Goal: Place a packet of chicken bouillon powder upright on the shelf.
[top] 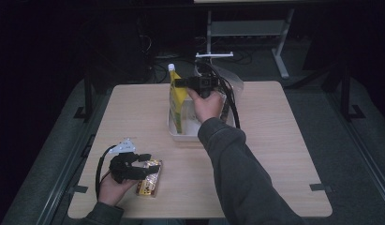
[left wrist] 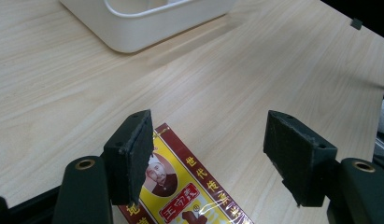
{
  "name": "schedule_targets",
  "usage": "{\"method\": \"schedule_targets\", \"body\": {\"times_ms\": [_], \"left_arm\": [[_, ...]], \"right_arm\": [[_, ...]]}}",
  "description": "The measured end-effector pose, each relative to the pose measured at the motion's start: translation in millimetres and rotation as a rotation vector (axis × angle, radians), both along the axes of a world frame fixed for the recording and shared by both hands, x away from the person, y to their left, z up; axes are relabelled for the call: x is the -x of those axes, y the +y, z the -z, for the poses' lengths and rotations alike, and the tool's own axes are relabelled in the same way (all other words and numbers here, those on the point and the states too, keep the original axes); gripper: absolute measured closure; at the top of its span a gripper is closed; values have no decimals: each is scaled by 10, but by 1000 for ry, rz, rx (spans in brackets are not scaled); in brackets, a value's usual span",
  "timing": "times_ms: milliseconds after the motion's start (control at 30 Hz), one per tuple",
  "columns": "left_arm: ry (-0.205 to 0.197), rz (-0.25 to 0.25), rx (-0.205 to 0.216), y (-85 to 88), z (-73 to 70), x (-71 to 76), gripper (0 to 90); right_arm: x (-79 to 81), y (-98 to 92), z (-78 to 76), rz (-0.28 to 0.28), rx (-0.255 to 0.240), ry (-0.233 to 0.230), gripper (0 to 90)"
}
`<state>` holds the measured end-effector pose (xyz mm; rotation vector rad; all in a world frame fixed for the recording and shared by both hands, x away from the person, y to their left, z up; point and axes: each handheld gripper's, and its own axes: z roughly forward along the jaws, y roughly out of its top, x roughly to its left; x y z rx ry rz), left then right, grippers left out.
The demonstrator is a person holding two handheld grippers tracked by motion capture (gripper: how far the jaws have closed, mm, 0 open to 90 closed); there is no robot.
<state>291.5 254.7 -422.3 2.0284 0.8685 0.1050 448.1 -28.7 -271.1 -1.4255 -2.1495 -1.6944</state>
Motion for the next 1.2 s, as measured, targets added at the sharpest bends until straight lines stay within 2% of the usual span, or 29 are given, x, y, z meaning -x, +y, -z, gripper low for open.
{"method": "schedule_targets", "body": {"times_ms": [100, 500, 1000, 1100, 1200], "left_arm": [[0, -1, 1, 2, -3, -1, 325], [-1, 3, 1, 6, -5, -4, 325], [-2, 6, 0, 2, -10, 0, 325], [-2, 5, 1, -3, -7, -1, 325], [-2, 9, -2, -2, -11, -1, 325]], "right_arm": [[-14, 37, 33, 11, 10, -2, 895], [-58, 112, 119, 51, -3, -14, 895], [-91, 193, 359, 91, -13, -19, 896], [-87, 223, 395, 89, -14, -33, 895], [-91, 250, 443, 85, -19, -29, 895]]}}
